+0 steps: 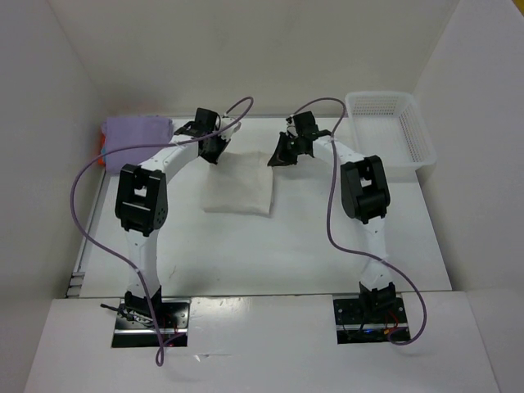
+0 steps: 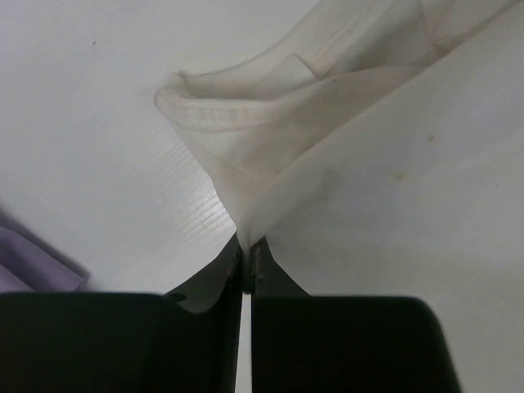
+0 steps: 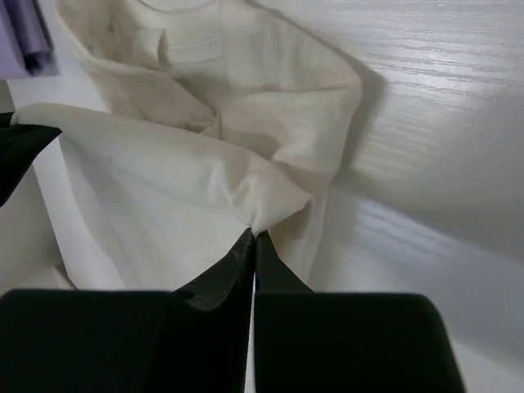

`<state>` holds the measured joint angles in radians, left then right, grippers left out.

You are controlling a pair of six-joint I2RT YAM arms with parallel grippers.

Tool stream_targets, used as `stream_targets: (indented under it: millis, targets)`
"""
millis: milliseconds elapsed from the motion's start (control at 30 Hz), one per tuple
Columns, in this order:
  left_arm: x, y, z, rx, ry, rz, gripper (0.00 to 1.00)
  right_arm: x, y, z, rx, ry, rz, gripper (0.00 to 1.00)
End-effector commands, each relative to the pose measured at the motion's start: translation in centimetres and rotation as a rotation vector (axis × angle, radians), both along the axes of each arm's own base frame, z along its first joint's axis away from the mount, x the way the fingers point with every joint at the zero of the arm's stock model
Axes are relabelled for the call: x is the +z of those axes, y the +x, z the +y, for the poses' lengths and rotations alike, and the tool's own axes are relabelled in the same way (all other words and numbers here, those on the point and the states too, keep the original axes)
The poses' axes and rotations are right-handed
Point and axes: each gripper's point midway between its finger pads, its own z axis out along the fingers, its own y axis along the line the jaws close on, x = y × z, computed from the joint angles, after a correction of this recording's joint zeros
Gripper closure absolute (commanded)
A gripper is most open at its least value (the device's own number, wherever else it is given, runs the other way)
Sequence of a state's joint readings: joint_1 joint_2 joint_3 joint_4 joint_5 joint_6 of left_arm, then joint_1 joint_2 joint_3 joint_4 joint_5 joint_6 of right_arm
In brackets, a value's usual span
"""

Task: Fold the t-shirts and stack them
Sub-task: Fold the long partially folded tshirt into a neat square

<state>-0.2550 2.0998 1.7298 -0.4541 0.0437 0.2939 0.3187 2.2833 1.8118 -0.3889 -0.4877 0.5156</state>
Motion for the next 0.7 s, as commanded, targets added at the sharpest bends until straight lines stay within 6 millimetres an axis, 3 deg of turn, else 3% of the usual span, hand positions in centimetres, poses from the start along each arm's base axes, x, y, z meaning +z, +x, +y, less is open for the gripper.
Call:
stream_targets:
  millis: [0, 33, 67, 100, 200, 267, 333, 400, 467, 533, 567, 633, 667]
  targets:
    - [0.2, 2.4, 1.8, 0.108, 0.024, -0.041, 0.95, 0.2, 1.1, 0.6, -0.014, -0.001, -0.007, 1.0]
    - [-0.3, 2.4, 2.0, 0.118, 0.038, -0.034, 0.95, 0.6, 1.8, 0.7, -0.021, -0.002, -0.028, 1.0]
    - [0.2, 2.7, 2.1, 0.136, 0.036, -0.048, 0.94, 0.4, 2.0, 0.6, -0.027, -0.011, -0.023, 0.81]
    - [-0.2, 3.0, 2.5, 0.151, 0.055, -0.047, 0.91, 0.2, 2.4, 0.1, -0.043, -0.019, -0.019, 0.7]
    - [-0.9, 3.3, 3.2, 0.188, 0.085, -0.044, 0.74, -0.3, 3.0, -0.2, -0.071, -0.042, -0.016, 0.66]
    - [-0.5, 3.5, 3.3, 0.194, 0.089, -0.056, 0.57, 0.9, 3.4, -0.6, -0.09, -0.052, -0.046, 0.66]
    - [-0.4, 3.7, 4.5, 0.228, 0.115, -0.063, 0.5, 1.8, 3.3, -1.2, -0.116, -0.075, -0.065, 0.67]
    - [1.2, 4.0, 5.0, 0.242, 0.132, -0.104, 0.45, 2.2, 2.8, -1.8, -0.132, -0.092, -0.069, 0.72]
    - [2.2, 4.0, 5.4, 0.257, 0.139, -0.129, 0.44, 4.3, 2.7, -2.3, -0.148, -0.102, -0.117, 0.75]
    - [3.9, 3.8, 5.7, 0.26, 0.142, -0.17, 0.44, 4.6, 1.6, -1.8, -0.141, -0.127, -0.141, 0.87]
    - [5.6, 3.5, 5.8, 0.256, 0.139, -0.197, 0.44, 6.1, 1.2, -1.6, -0.142, -0.126, -0.166, 0.9]
    - [6.1, 2.7, 5.0, 0.219, 0.097, -0.197, 0.44, 6.0, 0.1, -1.2, -0.126, -0.139, -0.171, 0.98]
    - [7.6, 2.3, 4.6, 0.199, 0.067, -0.218, 0.44, 6.3, -0.4, -0.4, -0.11, -0.133, -0.182, 1.0]
